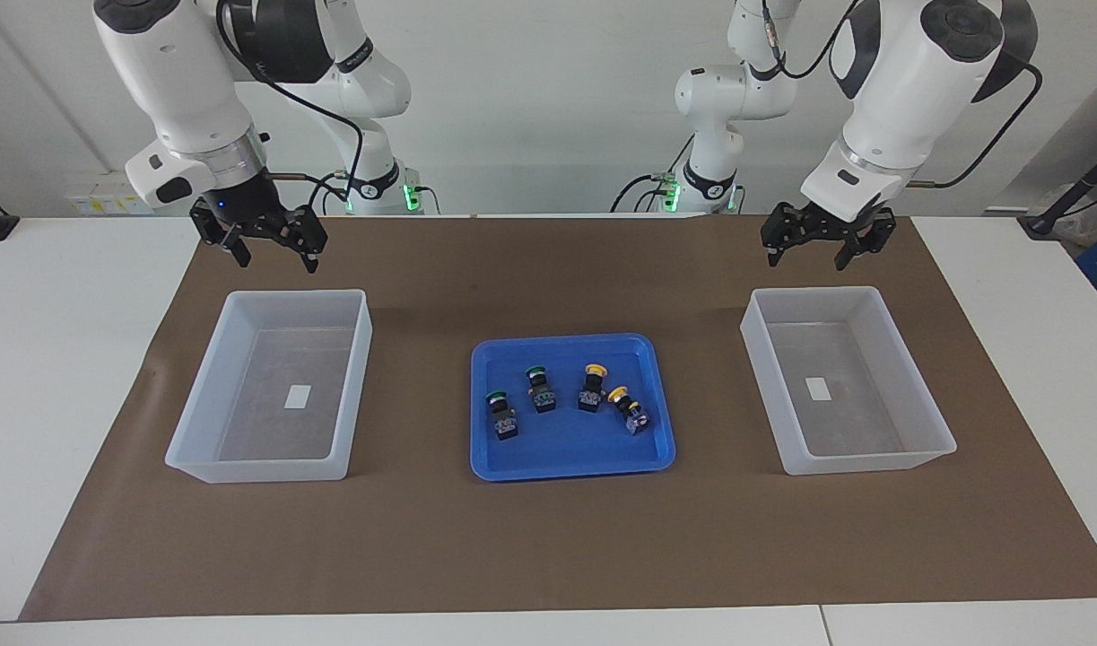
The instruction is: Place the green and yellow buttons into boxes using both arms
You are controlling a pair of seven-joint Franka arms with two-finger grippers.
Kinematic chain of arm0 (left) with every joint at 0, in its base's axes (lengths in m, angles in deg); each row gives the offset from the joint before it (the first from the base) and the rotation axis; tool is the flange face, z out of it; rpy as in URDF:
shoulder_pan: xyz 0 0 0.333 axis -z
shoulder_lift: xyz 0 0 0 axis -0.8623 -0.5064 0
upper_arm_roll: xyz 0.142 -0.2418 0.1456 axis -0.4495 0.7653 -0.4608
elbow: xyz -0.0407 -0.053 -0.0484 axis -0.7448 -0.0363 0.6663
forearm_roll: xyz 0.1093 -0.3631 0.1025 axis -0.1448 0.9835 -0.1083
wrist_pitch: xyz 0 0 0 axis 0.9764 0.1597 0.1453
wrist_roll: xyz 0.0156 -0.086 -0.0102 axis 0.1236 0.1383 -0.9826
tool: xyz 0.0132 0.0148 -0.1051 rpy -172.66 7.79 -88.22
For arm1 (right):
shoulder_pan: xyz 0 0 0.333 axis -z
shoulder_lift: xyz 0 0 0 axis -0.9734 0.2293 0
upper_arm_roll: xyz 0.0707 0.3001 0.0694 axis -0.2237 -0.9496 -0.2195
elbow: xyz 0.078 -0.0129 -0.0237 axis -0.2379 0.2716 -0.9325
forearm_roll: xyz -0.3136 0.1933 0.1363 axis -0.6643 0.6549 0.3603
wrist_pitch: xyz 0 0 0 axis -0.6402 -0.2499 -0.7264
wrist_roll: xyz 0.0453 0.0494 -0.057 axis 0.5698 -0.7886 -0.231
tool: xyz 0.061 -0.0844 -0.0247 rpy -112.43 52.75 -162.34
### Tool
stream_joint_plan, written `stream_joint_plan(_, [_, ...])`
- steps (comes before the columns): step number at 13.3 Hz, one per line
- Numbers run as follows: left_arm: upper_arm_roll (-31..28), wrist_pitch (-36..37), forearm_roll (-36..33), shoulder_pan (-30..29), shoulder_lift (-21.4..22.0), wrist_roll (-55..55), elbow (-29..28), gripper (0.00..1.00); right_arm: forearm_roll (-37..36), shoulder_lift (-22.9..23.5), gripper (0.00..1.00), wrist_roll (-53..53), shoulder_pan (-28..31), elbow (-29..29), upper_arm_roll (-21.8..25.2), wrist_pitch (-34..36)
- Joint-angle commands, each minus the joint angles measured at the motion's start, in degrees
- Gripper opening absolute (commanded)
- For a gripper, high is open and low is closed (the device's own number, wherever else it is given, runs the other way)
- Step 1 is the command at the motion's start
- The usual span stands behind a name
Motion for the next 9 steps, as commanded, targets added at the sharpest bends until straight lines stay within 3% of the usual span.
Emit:
stream_joint_plan(1, [0.1, -0.4, -0.4, -0.1, 1.1, 0.2, -0.7, 1.0, -1.8, -0.7, 1.0, -1.1, 0.0, 0.7, -0.2, -0.1])
stream_joint_plan(9, [0.2, -0.7, -0.5, 0.1, 1.1, 0.1, -0.8, 1.0, -1.8, -0.8, 1.0, -1.1, 0.1, 0.9, -0.4, -0.5])
